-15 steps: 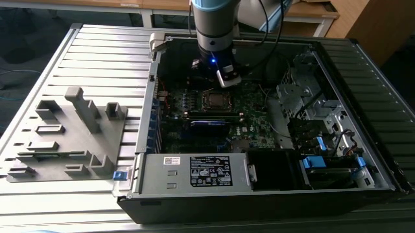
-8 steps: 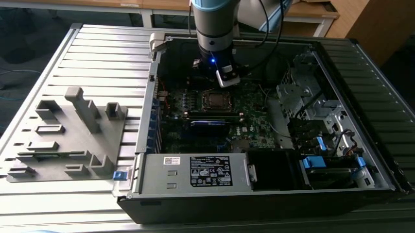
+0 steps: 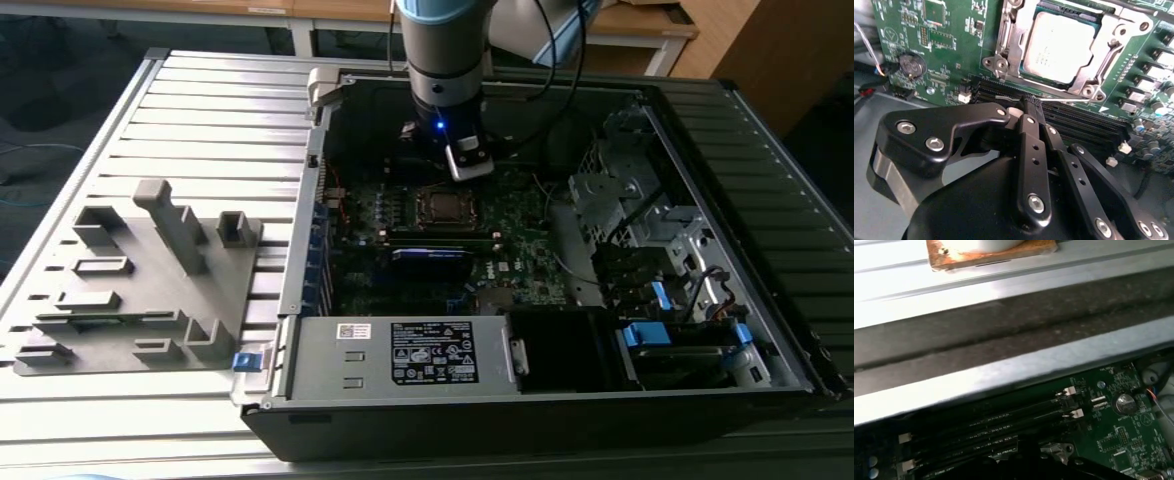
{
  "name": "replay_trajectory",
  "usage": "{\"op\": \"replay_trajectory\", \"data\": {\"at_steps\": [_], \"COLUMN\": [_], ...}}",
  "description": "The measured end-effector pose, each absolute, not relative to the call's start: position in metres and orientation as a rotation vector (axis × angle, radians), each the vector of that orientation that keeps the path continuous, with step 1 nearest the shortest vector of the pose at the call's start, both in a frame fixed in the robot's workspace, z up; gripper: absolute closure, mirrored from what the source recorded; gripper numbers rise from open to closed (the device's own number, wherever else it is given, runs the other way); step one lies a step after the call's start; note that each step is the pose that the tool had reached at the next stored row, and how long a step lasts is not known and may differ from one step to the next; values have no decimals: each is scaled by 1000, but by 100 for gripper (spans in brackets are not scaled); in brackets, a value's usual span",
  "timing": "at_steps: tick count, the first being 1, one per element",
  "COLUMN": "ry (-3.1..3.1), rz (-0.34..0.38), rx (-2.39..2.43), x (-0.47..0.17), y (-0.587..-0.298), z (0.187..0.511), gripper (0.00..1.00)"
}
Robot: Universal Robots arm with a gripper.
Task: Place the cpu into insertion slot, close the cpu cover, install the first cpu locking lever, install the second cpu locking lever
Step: 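Install the first cpu locking lever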
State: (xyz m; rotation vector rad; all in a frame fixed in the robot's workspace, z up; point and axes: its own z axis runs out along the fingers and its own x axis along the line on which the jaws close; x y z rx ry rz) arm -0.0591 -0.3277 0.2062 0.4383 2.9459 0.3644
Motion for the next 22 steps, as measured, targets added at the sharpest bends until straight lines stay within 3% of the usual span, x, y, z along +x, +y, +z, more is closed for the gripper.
{"op": "replay_trajectory", "data": {"at_steps": [22], "ry": [2925], "rz": [360], "rx": [526], "x": [-59], "y": [-325], "z": [205], "gripper": [89]}}
